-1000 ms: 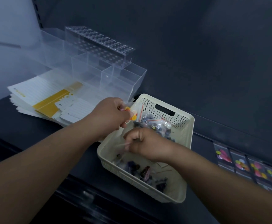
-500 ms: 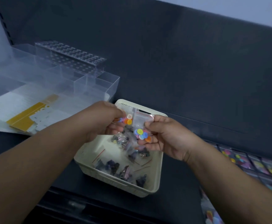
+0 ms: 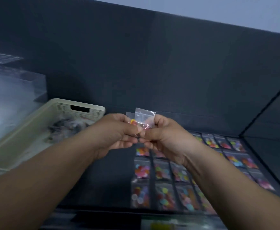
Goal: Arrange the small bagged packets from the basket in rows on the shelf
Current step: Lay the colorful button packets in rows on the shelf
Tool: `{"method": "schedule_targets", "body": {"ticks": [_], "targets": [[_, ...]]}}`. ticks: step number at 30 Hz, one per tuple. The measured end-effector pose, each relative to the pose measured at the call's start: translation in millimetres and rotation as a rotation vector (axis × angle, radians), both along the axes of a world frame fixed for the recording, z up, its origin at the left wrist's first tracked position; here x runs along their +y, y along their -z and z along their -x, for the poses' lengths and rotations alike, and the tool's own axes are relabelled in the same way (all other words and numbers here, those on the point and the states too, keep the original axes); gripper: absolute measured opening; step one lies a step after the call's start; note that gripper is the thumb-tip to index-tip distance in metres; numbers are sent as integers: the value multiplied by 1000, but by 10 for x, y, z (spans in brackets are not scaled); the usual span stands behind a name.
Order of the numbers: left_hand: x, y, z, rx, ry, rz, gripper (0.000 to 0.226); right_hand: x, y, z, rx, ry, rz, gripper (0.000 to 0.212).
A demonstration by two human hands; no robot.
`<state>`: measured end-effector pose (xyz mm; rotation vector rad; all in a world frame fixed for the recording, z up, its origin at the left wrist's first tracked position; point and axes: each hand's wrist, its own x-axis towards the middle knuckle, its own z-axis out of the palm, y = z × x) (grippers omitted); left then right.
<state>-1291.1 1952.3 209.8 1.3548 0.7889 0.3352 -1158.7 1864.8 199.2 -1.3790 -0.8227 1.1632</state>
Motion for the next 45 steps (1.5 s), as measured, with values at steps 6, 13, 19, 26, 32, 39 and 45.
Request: {"method": "schedule_targets", "body": {"ticks": [6,13,19,26,32,39,45], "targets": [[-929,148,-843,-66,1,120,8,-952,147,-779,-65,37,31,14],[-1709,431,-1488,-24,-66,162,26,-1795,350,-1429,54,27,130,8],[-2050,497,-1726,52,-86,103,14,-2141,413,-1672,60,10,175,29],[-2233,568,-1825,83,-80,125,18,-2328,514,-1787,98,65,168,19],[-2255,566,-1822,77,-121,157,6,-2484,584,-2029,-113,250,222,15],[-2179,589,-1679,95,-160,170,8,-2520,944,-2035,-331,250,400,12],[-2213,607,-1650,97,-156,151,2,-2492,973,-1957,-626,147,379,15]]}}
